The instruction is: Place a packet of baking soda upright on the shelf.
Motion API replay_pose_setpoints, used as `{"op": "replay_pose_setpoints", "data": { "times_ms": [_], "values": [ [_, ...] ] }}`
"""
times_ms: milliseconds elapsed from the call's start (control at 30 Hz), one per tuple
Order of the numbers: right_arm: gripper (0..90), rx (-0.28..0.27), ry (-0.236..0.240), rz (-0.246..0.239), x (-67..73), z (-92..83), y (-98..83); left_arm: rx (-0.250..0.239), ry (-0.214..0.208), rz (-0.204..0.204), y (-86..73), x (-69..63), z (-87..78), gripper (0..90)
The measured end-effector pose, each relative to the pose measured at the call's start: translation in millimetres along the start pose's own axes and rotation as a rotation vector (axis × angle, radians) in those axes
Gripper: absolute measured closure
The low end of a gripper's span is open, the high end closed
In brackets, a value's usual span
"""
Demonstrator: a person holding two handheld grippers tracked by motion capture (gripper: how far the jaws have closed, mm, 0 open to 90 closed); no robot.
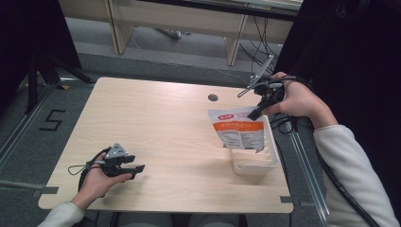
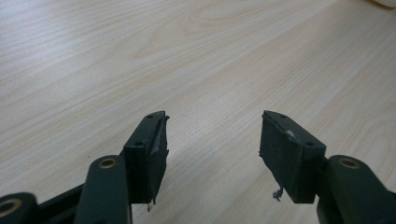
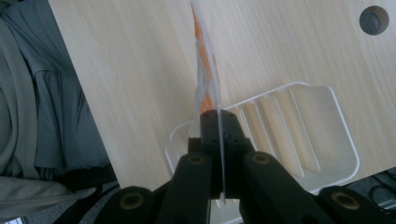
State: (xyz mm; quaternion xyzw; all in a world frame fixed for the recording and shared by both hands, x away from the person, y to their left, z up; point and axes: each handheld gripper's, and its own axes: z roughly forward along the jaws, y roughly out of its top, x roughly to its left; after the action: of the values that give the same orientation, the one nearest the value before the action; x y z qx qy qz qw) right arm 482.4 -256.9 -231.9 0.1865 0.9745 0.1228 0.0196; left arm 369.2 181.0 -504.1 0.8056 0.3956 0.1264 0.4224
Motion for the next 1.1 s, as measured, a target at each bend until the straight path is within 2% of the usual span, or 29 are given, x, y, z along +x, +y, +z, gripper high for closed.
{"op": "replay_pose_setpoints", "data": {
  "times_ms": [67,100,200,233,367,433,467,600,633,667,700,733,767,900,1000,1100],
  "values": [
    [90.0,0.004,0.001,0.012,0.7,-0.2,-1.0,-0.002,0.000,0.000,0.1,-0.1,0.1,40.8],
    [90.0,0.005,0.003,-0.001,-0.7,-0.3,-1.6,-0.002,0.000,0.000,0.1,-0.1,0.1,40.8],
    [90.0,0.008,0.006,0.000,-1.5,-1.0,-2.9,-0.007,0.000,-0.011,-0.1,-0.6,0.4,40.8],
    [90.0,0.009,0.001,0.000,-1.8,-1.2,-3.3,-0.004,0.000,-0.001,0.1,0.0,0.0,40.8],
    [90.0,0.005,0.002,-0.004,-2.5,-2.9,-5.2,-0.011,0.005,-0.004,-0.1,-0.5,0.3,40.7],
    [90.0,0.014,-0.008,0.019,-1.0,-4.0,-6.0,-0.012,0.004,-0.002,0.1,-0.4,0.4,40.6],
    [90.0,0.009,0.002,-0.001,-2.5,-4.7,-6.9,-0.014,0.004,-0.004,0.1,-0.6,0.5,40.5],
    [90.0,0.015,0.002,0.011,-2.1,-6.2,-8.7,-0.012,0.005,0.000,0.1,-0.4,0.2,40.4],
    [90.0,0.022,0.002,0.004,-3.0,-6.6,-9.8,-0.012,0.000,-0.002,0.1,-0.2,0.3,40.4],
    [90.0,0.027,-0.006,0.016,-2.5,-6.7,-10.0,-0.013,0.000,-0.006,0.1,-0.4,0.4,40.4],
    [90.0,0.023,-0.007,0.016,-2.8,-6.7,-10.9,-0.033,0.005,-0.028,-0.2,-2.4,1.8,40.3],
    [90.0,0.020,0.006,0.003,-4.3,-7.1,-12.1,-0.032,0.001,-0.024,0.1,-2.2,1.6,40.3],
    [90.0,0.025,-0.003,0.016,-3.3,-7.2,-12.6,-0.036,-0.002,-0.025,0.1,-2.3,2.0,40.3],
    [90.0,0.018,0.009,0.002,-5.6,-7.8,-16.1,-0.032,0.005,-0.023,-0.1,-2.1,1.8,40.2],
    [90.0,0.020,0.006,0.012,-6.3,-8.8,-18.4,-0.031,0.005,-0.034,-0.2,-2.7,2.0,40.1],
    [90.0,0.023,0.010,0.015,-7.0,-8.5,-20.1,-0.033,0.005,-0.022,-0.1,-2.2,1.7,40.1]
  ]
}}
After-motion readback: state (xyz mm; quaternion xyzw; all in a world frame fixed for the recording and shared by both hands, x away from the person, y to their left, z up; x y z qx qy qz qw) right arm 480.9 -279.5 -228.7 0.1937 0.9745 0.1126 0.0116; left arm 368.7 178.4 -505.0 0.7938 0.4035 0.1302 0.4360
